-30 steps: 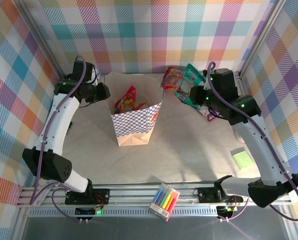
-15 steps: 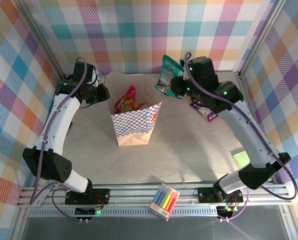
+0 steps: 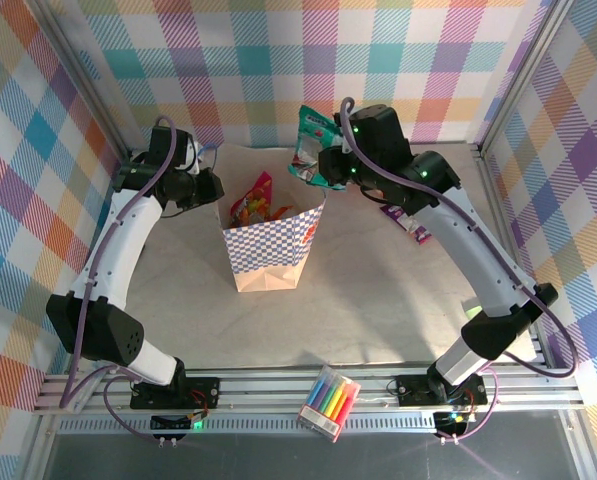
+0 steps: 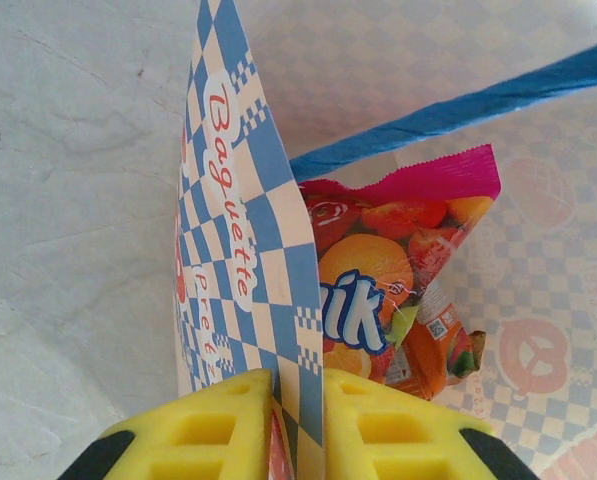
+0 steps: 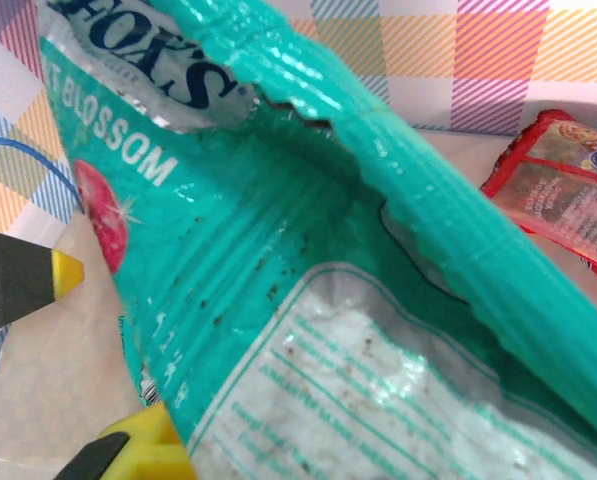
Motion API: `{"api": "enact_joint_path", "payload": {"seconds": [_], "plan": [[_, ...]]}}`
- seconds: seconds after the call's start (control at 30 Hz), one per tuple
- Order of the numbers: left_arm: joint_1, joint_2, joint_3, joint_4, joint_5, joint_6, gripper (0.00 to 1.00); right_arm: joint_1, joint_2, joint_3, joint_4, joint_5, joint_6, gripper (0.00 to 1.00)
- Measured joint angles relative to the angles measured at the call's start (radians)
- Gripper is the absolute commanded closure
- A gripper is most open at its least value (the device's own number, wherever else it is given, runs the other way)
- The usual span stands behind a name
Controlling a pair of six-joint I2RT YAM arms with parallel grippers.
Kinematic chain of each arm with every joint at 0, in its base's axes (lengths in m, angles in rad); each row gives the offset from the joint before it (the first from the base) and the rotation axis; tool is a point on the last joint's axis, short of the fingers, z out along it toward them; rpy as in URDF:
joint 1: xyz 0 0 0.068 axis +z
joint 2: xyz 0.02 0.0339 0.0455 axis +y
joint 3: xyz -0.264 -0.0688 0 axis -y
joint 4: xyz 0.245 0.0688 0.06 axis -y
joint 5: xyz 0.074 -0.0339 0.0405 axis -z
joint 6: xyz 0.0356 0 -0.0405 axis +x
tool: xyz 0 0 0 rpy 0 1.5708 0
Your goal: Place the snacks into the paper bag
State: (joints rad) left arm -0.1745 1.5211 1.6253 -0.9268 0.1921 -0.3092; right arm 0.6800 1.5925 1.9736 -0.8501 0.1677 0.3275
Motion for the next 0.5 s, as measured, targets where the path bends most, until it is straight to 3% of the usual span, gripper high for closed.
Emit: {"api": "enact_joint_path", "payload": {"seconds": [0.5], "plan": [[0.000, -0.020, -0.013, 0.013, -0.001, -0.012, 0.81, 0.030, 0.005, 0.074, 0.011, -0.034, -0.023, 0.81]]}}
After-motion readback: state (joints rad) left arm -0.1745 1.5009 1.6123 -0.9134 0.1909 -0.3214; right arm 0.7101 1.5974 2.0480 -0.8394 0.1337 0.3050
